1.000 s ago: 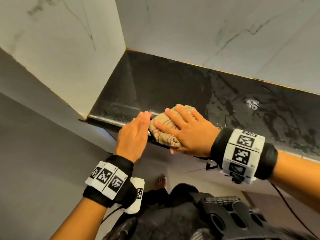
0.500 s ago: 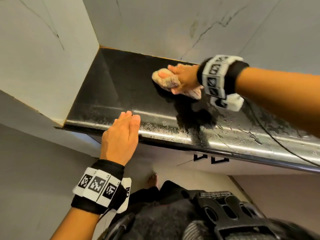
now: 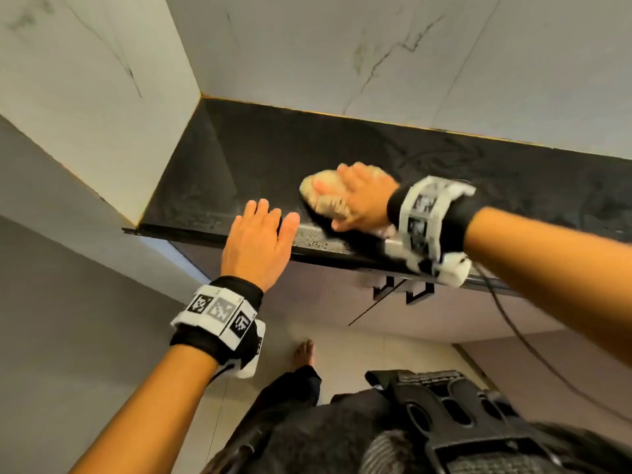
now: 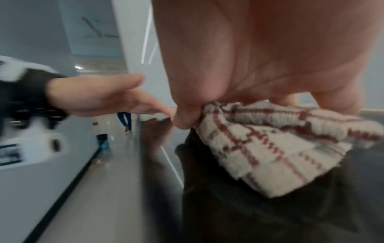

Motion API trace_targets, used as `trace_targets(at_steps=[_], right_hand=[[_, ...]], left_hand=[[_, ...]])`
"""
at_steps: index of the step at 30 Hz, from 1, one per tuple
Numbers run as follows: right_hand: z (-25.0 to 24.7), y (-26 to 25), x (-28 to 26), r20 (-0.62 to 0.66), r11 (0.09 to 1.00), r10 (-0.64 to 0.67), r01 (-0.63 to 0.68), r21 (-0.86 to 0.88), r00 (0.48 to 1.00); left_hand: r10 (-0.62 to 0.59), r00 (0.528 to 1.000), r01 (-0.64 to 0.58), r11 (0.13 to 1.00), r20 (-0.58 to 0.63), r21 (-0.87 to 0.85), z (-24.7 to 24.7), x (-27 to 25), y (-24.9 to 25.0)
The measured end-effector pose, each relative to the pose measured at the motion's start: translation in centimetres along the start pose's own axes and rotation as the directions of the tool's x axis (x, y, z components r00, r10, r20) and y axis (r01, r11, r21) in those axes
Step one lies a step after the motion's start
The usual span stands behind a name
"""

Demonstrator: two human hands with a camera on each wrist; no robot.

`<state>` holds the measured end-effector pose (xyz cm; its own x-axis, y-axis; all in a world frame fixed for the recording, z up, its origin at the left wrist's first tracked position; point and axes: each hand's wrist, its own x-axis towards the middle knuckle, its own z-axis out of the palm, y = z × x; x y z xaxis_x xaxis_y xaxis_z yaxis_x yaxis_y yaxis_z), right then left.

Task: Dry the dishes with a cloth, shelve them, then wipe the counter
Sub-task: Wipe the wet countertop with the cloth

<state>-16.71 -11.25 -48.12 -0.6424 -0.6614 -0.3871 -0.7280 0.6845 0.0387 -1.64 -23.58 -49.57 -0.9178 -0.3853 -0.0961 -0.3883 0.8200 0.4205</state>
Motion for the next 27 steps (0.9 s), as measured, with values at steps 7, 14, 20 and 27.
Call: trace_targets(at_steps=[7, 14, 20, 27], right_hand=[[2.8, 1.8, -10.7, 0.132, 0.987, -0.127, 0.138, -0.081, 0.983], [-0.9, 6.1, -3.7, 0.101, 0.988, 0.096, -0.107, 0.108, 0.99], [-3.2, 8.0, 5.8, 0.102, 0.991, 0.081, -0.091, 0.099, 0.992], [-3.2, 11.7, 6.7, 0.054, 0.993, 0.062, -0.067, 0.096, 0.997]], left_hand=[[-0.017, 0.984, 0.035, 0.994, 0.178, -0.103, 0.6, -0.9, 3.3], [0.043, 0.974, -0.073, 0.989, 0.223, 0.127, 2.3, -1.0, 3.1], [0.025, 0.98, -0.062, 0.981, 0.197, 0.185, 3.0, -1.0, 3.1], [-0.045, 0.995, 0.031, 0.989, 0.094, 0.146, 3.0, -0.3, 5.6]])
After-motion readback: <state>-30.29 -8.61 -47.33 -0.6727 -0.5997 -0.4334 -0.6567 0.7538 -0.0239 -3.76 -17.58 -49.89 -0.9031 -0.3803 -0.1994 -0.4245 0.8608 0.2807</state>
